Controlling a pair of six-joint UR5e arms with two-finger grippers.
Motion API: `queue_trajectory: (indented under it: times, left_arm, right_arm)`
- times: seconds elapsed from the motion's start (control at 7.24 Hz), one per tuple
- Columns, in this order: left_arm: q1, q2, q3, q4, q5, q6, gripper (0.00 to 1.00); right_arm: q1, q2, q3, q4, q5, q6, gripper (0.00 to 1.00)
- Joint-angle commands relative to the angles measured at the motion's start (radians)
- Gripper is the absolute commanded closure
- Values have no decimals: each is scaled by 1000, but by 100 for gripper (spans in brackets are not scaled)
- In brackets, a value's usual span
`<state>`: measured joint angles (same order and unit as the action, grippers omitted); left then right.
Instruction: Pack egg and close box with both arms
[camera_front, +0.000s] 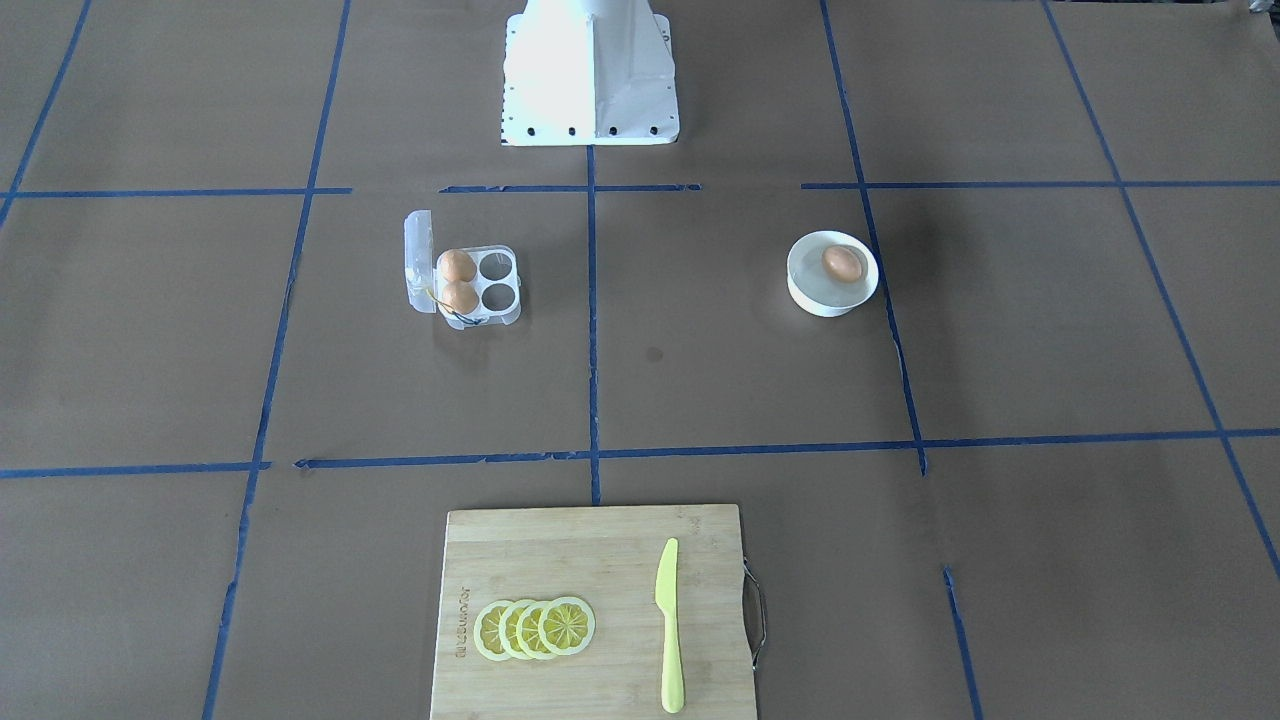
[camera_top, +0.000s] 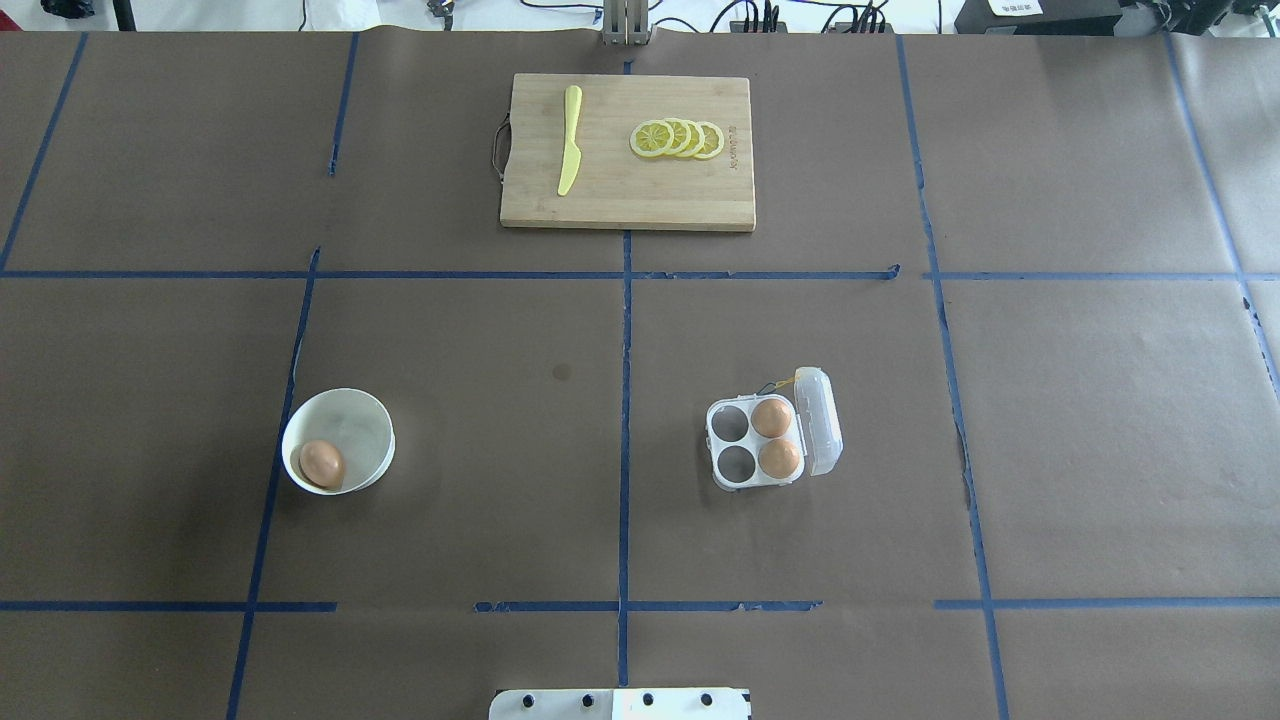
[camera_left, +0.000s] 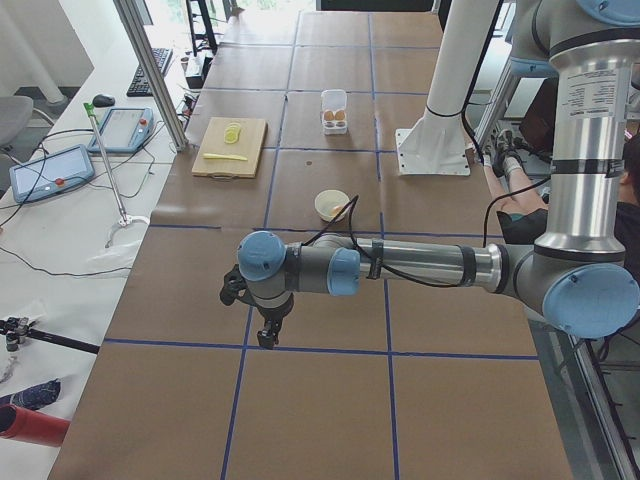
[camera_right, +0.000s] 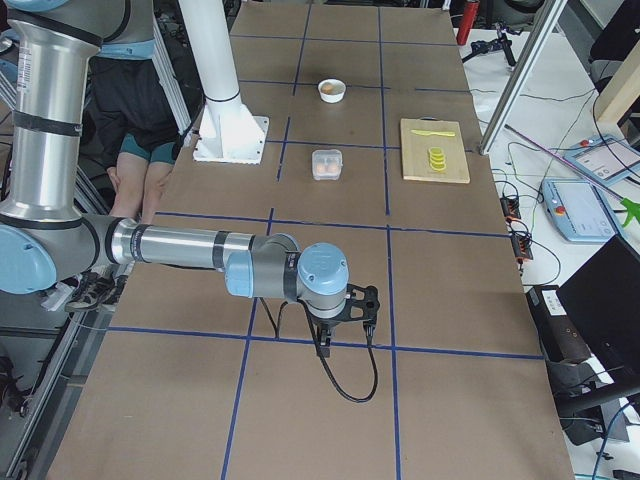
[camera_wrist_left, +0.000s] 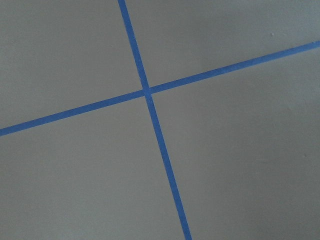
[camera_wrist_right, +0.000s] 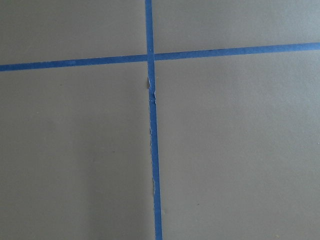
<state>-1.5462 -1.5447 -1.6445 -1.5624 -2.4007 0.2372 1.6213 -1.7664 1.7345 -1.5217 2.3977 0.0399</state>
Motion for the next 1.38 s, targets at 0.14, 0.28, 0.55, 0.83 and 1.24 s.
queue_trajectory:
  times: [0.14,0.28,0.55,0.83,1.24]
  left_arm:
    - [-5,15,-14,-66,-8,1,0]
    - [-5,8,-56,-67,-8,-9,0]
    - [3,-110,-71,-70,-9,-12,0]
    - [29,-170,-109,-74,-117,-13,0]
    - [226,-235,-212,-138,-120,-487,0]
  right_arm:
    - [0,-1,4,0,1,2,0]
    - [0,-1,7,0,4,3,0]
    - [0,-2,13,0,11,5,0]
    - [0,1,13,-2,18,3,0]
    - [0,2,8,0,35,3,0]
